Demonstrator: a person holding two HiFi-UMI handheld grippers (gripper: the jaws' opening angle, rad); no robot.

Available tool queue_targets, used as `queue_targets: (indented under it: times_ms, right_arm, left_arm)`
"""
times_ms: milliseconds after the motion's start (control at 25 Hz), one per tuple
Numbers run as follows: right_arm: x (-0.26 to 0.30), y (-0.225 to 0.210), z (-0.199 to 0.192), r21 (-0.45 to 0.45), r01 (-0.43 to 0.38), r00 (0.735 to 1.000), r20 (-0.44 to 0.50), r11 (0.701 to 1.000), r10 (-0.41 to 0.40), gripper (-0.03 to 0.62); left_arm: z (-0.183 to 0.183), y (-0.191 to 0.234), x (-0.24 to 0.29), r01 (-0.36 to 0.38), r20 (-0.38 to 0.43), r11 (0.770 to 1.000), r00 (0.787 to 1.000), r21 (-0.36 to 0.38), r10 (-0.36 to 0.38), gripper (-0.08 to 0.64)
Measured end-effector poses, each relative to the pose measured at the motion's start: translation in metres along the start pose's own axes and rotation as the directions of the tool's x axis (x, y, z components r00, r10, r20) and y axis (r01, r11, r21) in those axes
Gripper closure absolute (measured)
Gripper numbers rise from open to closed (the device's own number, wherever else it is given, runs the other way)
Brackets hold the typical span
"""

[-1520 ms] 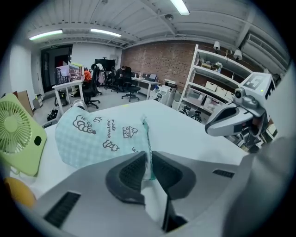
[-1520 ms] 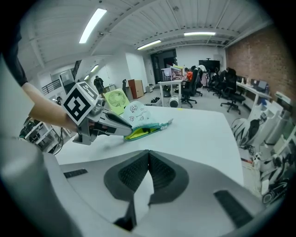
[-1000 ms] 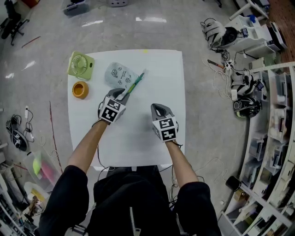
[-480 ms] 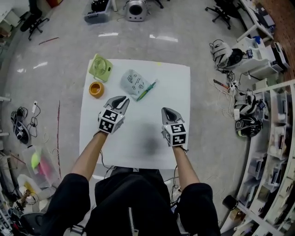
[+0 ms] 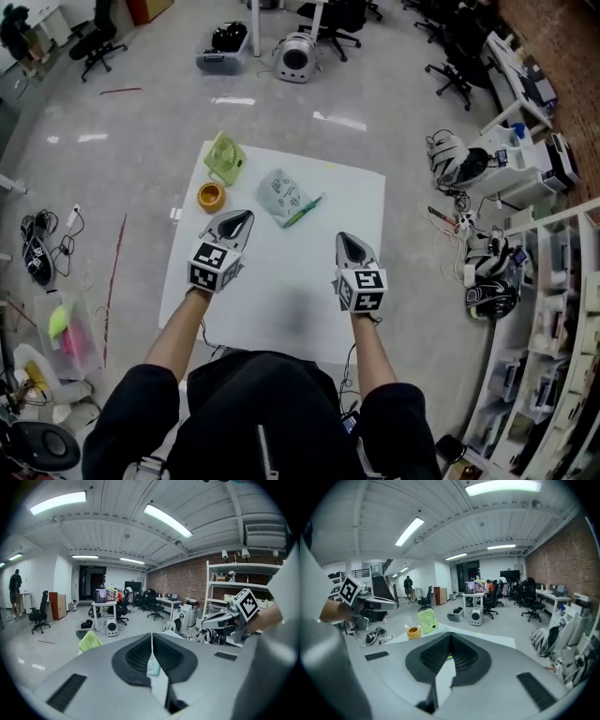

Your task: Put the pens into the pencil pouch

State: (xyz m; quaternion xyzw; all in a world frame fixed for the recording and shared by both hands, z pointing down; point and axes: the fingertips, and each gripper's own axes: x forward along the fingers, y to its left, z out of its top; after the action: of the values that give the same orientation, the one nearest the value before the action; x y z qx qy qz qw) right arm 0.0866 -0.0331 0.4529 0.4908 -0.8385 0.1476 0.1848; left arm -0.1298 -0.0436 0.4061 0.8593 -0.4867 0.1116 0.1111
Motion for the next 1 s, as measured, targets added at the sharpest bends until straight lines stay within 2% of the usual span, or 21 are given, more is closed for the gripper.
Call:
queue_targets:
  times_ms: [120, 280, 440, 720, 1000]
  right_arm:
    - [-0.011, 0.000, 0.020, -0.005, 0.014, 0.998, 0.060, 1.000, -0.014, 0.583]
    - [-0.023, 0.004, 0.045, -0.014, 0.030, 0.992, 0.123, 0.999, -0.028, 0.583]
    - [-0.030, 0.010, 0.064, -0.048, 0.028, 0.985, 0.173, 0.998, -0.020, 0.583]
    - [-0.034, 0.014, 0.071, -0.067, 0.036, 0.981, 0.193, 0.997, -0.022, 0.583]
    - [-0.042, 0.021, 0.076, -0.064, 0.049, 0.986, 0.164, 0.997, -0.038, 0.583]
  left_arm:
    - [0.015, -0.003, -0.005, 0.026, 0.047, 1.000, 0.999, -0.003, -0.026, 0.534]
    - [0.034, -0.004, -0.013, 0.019, 0.104, 1.000, 0.994, 0.005, -0.019, 0.534]
    - [0.037, -0.006, -0.016, 0.019, 0.115, 1.000, 0.993, 0.012, -0.021, 0.534]
    - [0.031, -0.009, -0.025, 0.026, 0.119, 1.000, 0.993, 0.015, -0.027, 0.534]
    - [0.029, -0.008, -0.026, 0.028, 0.116, 1.000, 0.993, 0.009, -0.029, 0.534]
